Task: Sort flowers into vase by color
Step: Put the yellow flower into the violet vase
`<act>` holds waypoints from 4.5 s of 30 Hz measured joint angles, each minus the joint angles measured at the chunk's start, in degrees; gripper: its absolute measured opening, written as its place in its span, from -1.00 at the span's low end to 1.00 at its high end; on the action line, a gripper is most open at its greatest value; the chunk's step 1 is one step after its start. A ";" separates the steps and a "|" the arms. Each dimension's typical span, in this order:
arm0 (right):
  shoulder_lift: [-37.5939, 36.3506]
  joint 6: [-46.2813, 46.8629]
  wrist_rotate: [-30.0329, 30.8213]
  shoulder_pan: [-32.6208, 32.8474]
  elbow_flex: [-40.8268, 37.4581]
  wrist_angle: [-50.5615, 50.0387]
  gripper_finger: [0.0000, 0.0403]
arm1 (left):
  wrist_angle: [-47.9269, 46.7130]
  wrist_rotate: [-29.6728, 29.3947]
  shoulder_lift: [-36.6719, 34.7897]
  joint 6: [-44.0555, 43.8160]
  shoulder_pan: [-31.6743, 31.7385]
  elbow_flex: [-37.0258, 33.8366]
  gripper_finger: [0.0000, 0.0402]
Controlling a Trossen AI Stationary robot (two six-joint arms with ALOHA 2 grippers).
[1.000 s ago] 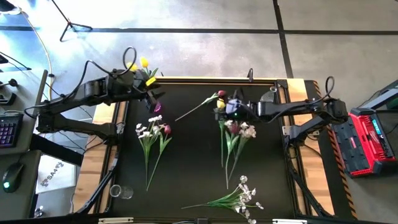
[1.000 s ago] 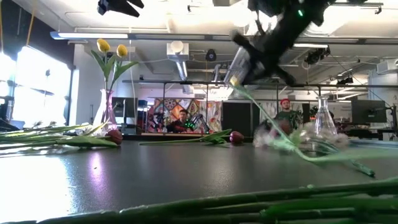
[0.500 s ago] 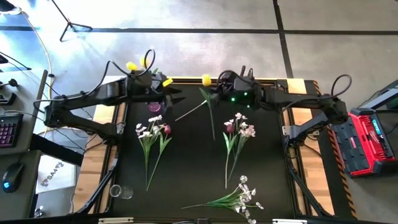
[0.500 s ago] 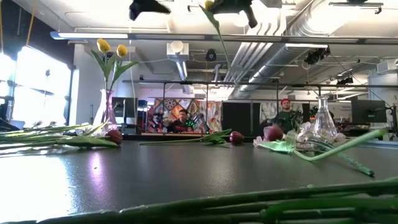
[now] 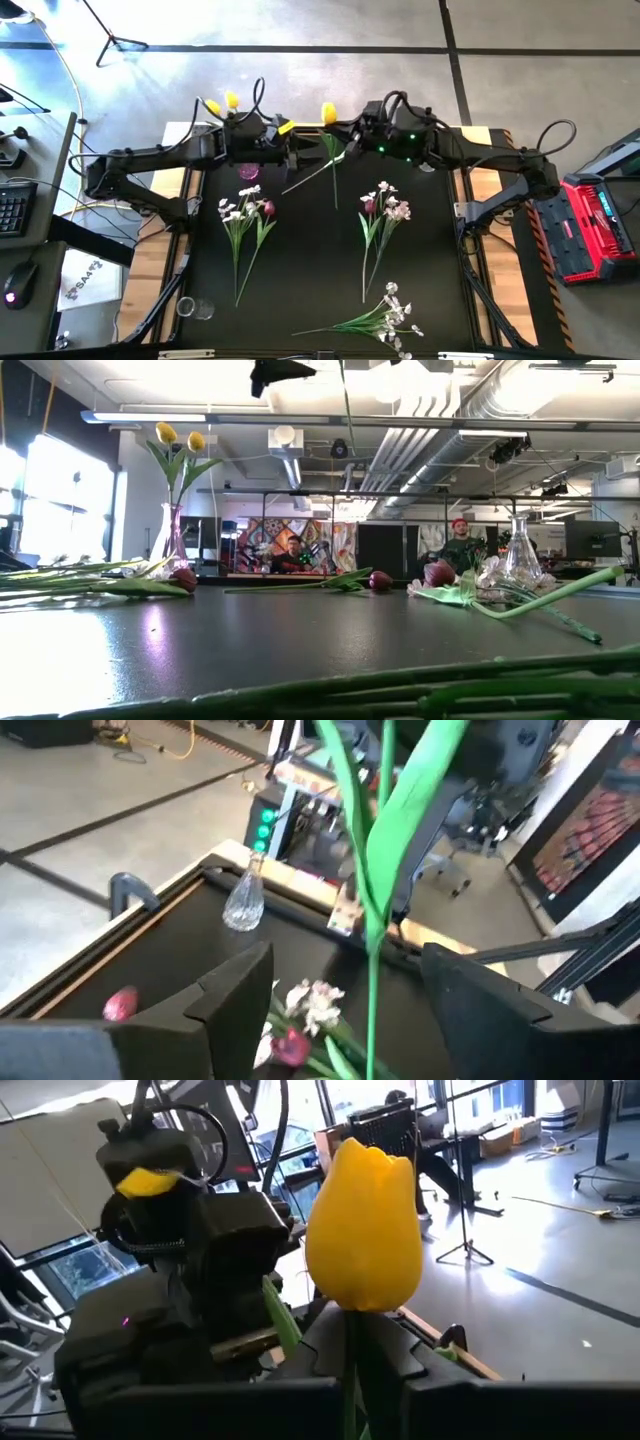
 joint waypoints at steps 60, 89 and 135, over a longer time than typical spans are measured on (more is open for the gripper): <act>-1.79 10.59 5.78 2.53 -7.06 -16.71 -0.53 | -20.81 -38.53 -19.15 9.56 -2.55 0.00 -1.00; -1.75 15.10 2.87 3.02 -20.20 -2.16 -0.53 | -15.46 -51.02 -27.73 10.79 4.89 -15.80 -1.00; -1.77 34.03 -1.36 -1.55 -20.20 -22.04 -0.53 | -54.87 -31.75 -27.79 -28.61 11.52 -9.55 0.17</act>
